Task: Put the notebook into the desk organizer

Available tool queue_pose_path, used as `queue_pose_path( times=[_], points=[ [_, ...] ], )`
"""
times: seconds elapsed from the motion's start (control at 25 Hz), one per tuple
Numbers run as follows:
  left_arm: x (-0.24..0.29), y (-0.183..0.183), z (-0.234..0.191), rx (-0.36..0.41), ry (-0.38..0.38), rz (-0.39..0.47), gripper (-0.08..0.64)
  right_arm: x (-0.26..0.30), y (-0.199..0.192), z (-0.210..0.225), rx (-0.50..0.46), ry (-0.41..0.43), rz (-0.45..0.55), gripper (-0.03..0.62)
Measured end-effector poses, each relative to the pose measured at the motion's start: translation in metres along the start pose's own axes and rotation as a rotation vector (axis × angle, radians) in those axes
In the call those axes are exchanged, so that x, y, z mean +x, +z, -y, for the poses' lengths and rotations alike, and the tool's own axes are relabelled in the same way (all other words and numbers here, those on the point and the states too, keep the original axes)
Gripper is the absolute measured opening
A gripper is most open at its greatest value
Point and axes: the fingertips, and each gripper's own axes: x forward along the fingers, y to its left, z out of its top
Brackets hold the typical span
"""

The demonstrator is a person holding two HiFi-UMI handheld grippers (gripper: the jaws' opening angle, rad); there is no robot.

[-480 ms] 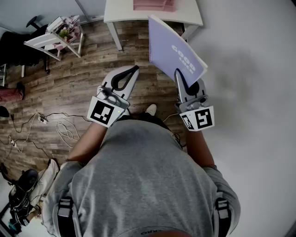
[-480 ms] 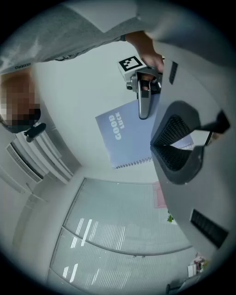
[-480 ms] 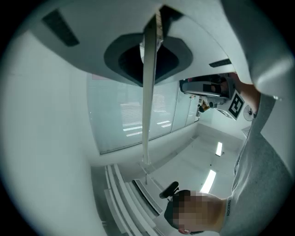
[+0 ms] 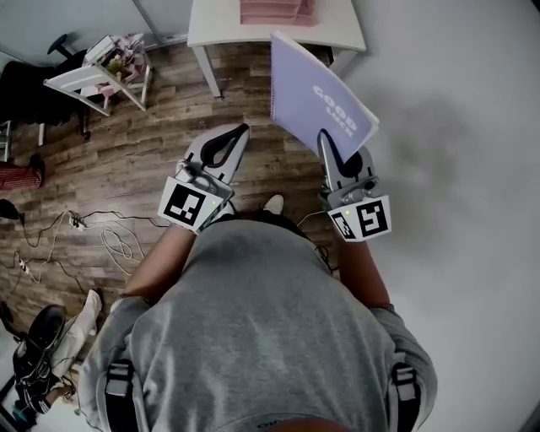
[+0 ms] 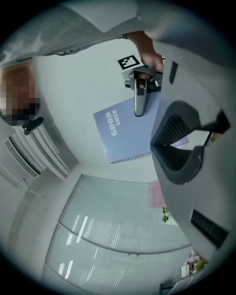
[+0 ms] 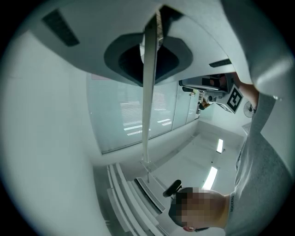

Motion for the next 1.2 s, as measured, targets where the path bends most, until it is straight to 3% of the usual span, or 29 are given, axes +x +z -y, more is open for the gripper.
queue_pose_path(
  times=[0.32,0.84,1.2],
  points=[
    [0.017,-0.004,0.006,0.011,0.034,-0.06,0.02,-0.008,0.004,0.019,0.021,0.026,0.015,0.038],
    [0.052,-0.003,0.034,0.046,0.082,-0.031,0.02,-0.021,-0.005,0.055,0.047,0.111,0.015,0.038],
    [0.077,-0.002,0.019,0.053,0.106,-0.032,0.02,-0.003,-0.002,0.078,0.056,0.137,0.025,0.037]
  ],
)
